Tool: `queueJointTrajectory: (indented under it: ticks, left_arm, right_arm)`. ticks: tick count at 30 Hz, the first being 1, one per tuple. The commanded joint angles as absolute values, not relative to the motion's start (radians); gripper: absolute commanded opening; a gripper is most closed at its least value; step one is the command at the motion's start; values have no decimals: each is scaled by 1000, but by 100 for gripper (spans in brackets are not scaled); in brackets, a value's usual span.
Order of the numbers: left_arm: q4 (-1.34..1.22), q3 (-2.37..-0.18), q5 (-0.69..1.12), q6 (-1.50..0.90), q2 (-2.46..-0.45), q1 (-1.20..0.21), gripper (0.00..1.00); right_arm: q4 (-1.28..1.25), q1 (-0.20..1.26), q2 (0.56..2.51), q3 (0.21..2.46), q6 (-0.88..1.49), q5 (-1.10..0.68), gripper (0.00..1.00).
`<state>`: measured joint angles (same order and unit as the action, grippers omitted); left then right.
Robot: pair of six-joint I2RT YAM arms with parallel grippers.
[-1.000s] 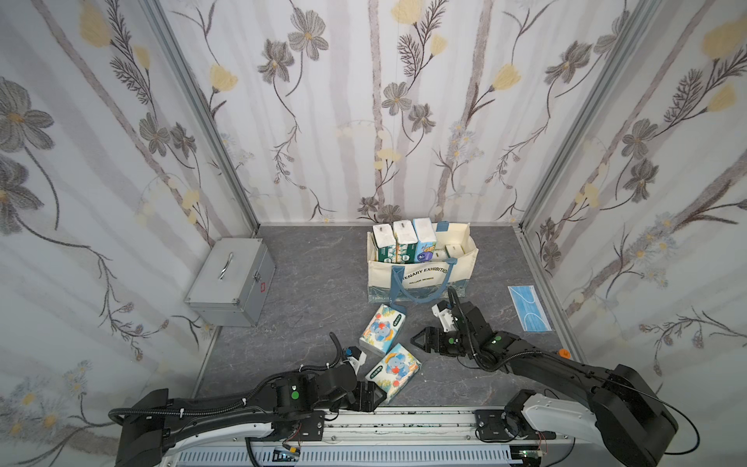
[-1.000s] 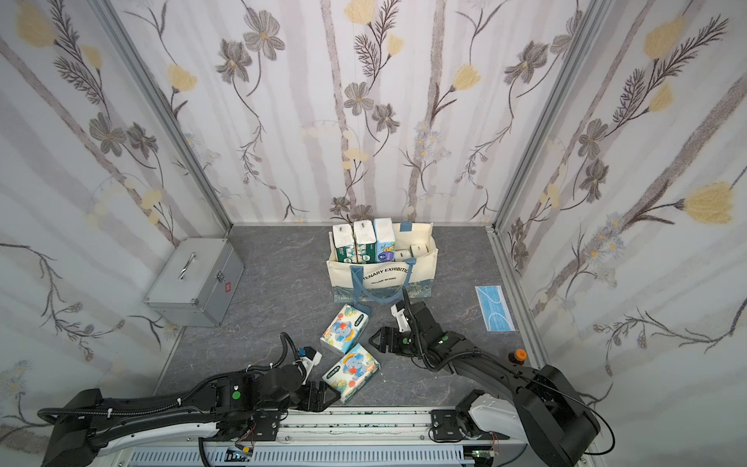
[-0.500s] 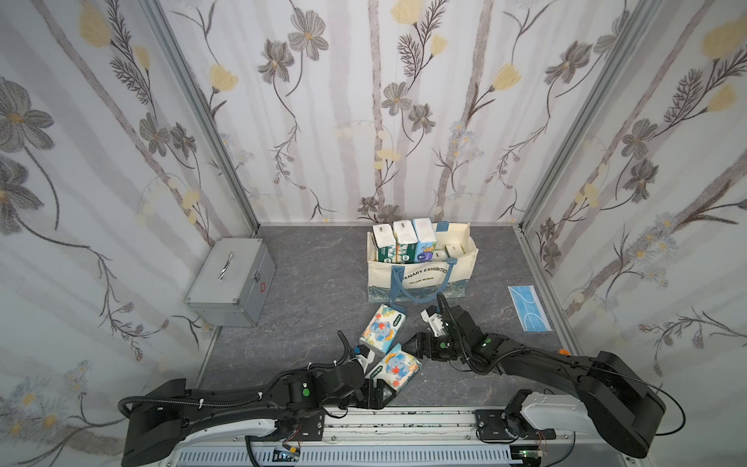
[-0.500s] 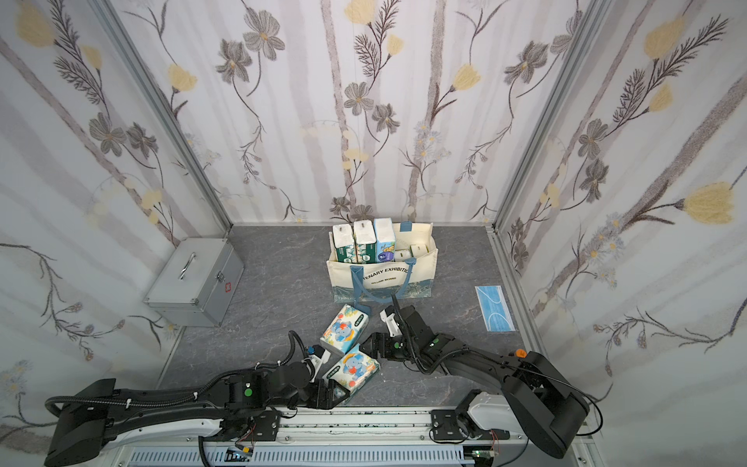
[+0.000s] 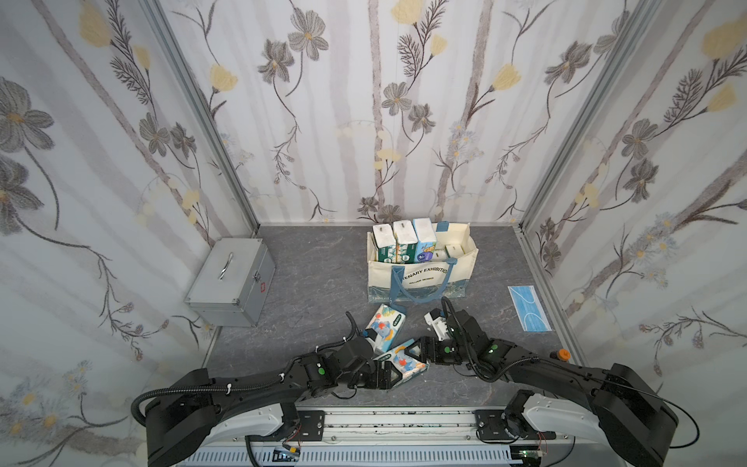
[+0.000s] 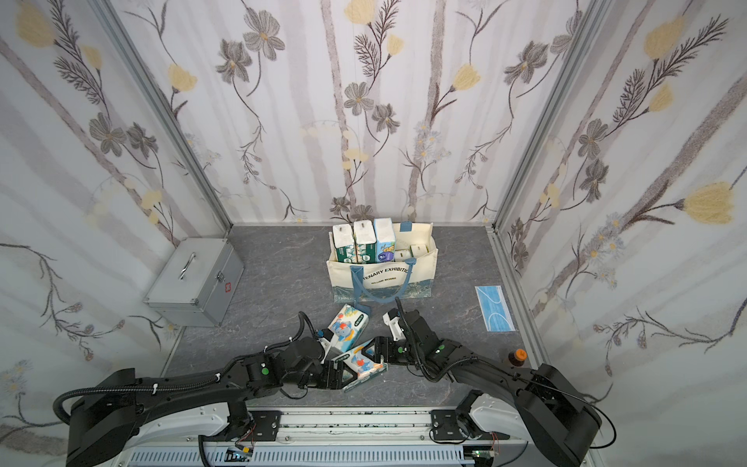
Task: Put tissues into the canvas bag
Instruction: Adjust the pack of facial tissues at the center of the board.
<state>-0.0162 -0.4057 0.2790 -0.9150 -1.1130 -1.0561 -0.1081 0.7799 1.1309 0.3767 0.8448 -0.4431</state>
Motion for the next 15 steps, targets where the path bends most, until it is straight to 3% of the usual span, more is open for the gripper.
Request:
queueJointTrajectory:
  ticks: [1,12,15]
  left_arm:
    - [-23,-454,331,-836,-1160,-1026,88]
    - [69,-516,278,-767,-1187,-998,86]
    - [112,-514,288,-761,-1158,-980,92]
  right_arm:
    - [-118,805,1081,341,886,-456,86]
    - [64,809,798,248,894,-396,87]
    - [172,787,733,267,869,-358,88]
